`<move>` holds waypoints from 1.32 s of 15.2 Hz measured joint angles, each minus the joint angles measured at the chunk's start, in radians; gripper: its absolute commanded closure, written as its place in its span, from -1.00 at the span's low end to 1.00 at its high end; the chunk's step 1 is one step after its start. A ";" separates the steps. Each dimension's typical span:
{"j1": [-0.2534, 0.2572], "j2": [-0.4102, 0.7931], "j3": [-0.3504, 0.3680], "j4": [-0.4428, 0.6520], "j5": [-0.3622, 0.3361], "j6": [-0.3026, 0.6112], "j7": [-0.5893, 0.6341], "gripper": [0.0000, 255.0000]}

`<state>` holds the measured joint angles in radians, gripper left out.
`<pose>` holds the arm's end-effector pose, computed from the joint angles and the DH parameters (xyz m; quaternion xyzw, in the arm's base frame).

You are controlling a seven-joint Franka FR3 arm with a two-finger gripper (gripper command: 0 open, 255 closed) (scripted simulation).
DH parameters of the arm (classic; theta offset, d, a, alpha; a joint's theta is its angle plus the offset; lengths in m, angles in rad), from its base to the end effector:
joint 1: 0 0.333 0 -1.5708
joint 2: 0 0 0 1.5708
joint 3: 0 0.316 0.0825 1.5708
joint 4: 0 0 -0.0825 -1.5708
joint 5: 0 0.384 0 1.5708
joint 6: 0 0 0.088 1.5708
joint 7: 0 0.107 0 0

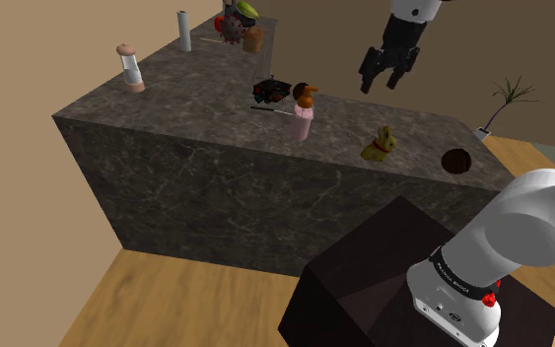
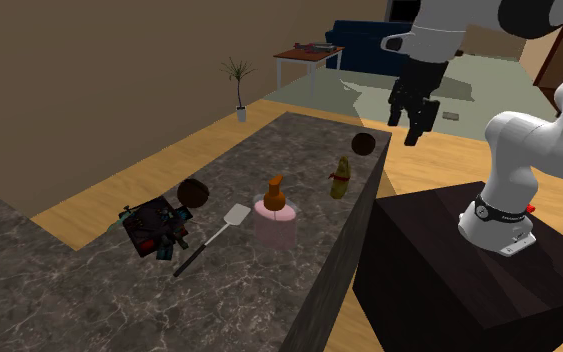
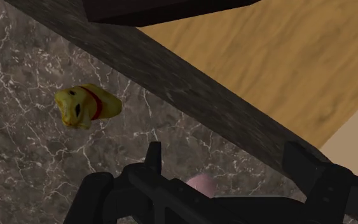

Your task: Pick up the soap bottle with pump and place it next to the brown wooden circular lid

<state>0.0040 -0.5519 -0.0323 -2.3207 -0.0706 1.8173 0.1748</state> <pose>0.3901 -0.0186 0.5481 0.9952 -0.0914 0.0261 0.0241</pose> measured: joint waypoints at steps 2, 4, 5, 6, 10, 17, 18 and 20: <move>-0.001 0.073 0.000 0.025 0.008 0.044 0.017 -1.00; -0.005 0.152 -0.006 0.046 0.013 0.099 0.026 -1.00; -0.007 0.189 -0.009 0.063 0.016 0.117 0.029 -1.00; -0.008 0.228 -0.012 0.083 0.020 0.135 0.032 -1.00; -0.011 0.378 -0.018 0.158 0.038 0.203 0.053 -1.00; -0.020 0.656 -0.030 0.353 0.079 0.274 0.076 -1.00; -0.022 0.692 -0.030 0.381 0.086 0.280 0.080 -1.00; -0.029 0.773 -0.034 0.456 0.100 0.284 0.081 -1.00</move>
<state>-0.0247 0.2215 -0.0658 -1.8648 0.0291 2.1012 0.2563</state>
